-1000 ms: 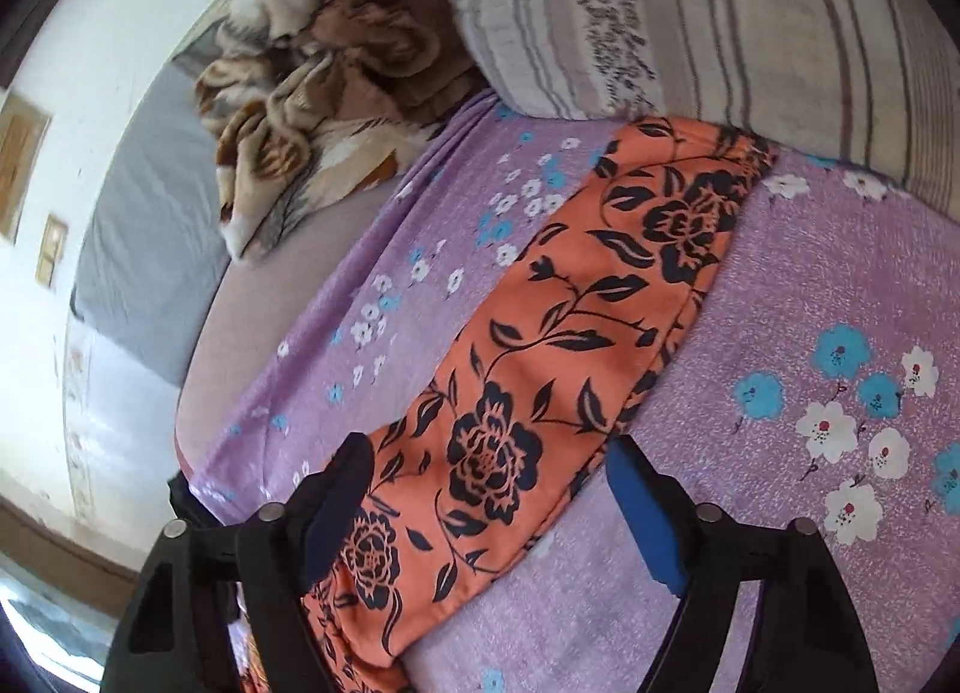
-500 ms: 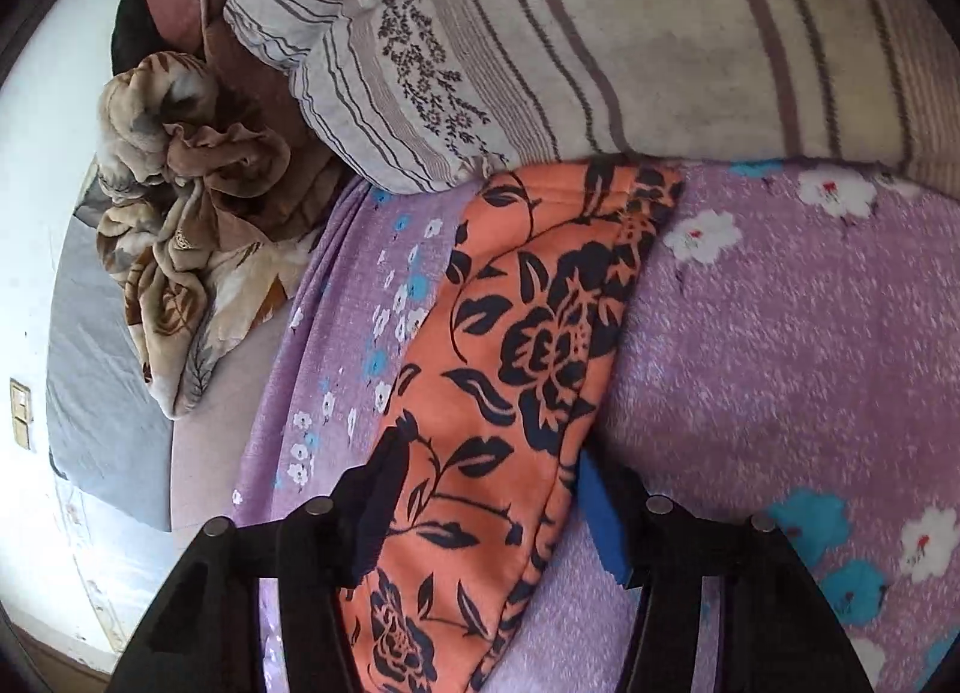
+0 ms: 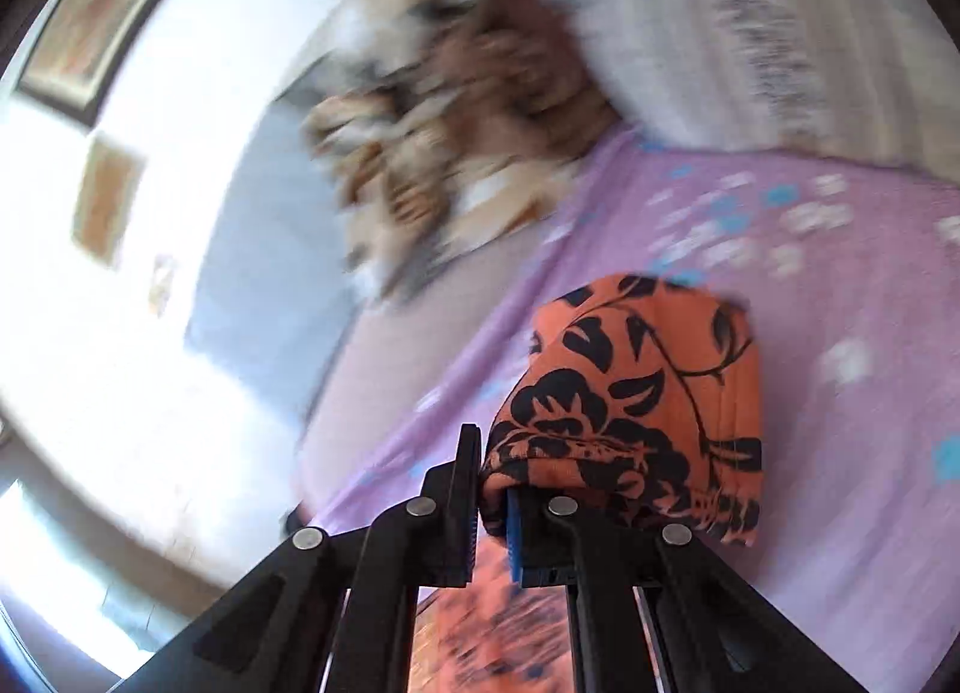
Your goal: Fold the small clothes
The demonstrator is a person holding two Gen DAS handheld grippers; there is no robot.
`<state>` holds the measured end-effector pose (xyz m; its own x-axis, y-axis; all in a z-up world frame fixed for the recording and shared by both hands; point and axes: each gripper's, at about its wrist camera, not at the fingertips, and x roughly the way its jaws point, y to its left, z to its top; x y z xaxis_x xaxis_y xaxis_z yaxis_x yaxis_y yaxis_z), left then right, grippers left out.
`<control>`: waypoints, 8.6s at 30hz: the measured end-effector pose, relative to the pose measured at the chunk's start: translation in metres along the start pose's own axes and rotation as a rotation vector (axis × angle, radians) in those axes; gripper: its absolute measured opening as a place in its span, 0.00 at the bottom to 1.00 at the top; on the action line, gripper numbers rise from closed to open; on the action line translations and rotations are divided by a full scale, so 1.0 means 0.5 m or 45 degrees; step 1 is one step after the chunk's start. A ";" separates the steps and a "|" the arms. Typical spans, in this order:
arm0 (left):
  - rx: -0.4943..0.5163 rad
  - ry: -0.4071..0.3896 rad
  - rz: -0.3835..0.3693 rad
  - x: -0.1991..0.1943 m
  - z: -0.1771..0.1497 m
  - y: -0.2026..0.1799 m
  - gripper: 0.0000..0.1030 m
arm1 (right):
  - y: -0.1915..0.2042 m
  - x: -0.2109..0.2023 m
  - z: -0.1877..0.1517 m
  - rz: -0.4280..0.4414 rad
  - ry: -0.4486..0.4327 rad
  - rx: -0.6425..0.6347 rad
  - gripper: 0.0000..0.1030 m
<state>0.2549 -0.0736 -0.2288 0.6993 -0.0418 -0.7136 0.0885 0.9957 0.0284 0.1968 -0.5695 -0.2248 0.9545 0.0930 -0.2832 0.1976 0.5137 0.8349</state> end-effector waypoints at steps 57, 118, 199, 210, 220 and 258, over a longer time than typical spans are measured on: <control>-0.297 0.135 0.456 0.064 0.028 0.237 1.00 | 0.062 0.157 -0.384 -0.456 0.687 -0.131 0.32; -1.149 0.170 0.592 -0.040 -0.057 0.722 1.00 | 0.681 0.277 -0.791 0.242 0.760 -0.784 0.07; 0.100 0.341 0.144 0.173 -0.042 -0.016 1.00 | 0.159 0.181 -0.450 -0.609 0.901 -0.603 0.28; 0.133 0.179 0.113 0.106 -0.019 -0.032 1.00 | 0.156 0.152 -0.373 -0.487 0.812 -0.488 0.28; 0.117 0.375 0.045 0.152 -0.038 -0.048 1.00 | 0.089 0.195 -0.364 -0.566 0.847 -0.359 0.28; 0.198 0.347 0.196 0.158 -0.030 -0.021 1.00 | 0.100 0.204 -0.328 -0.497 0.695 -0.489 0.30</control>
<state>0.2984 -0.0859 -0.2959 0.4999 0.1521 -0.8526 0.1186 0.9632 0.2414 0.2673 -0.3942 -0.2892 0.5667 0.2005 -0.7992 0.3108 0.8463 0.4327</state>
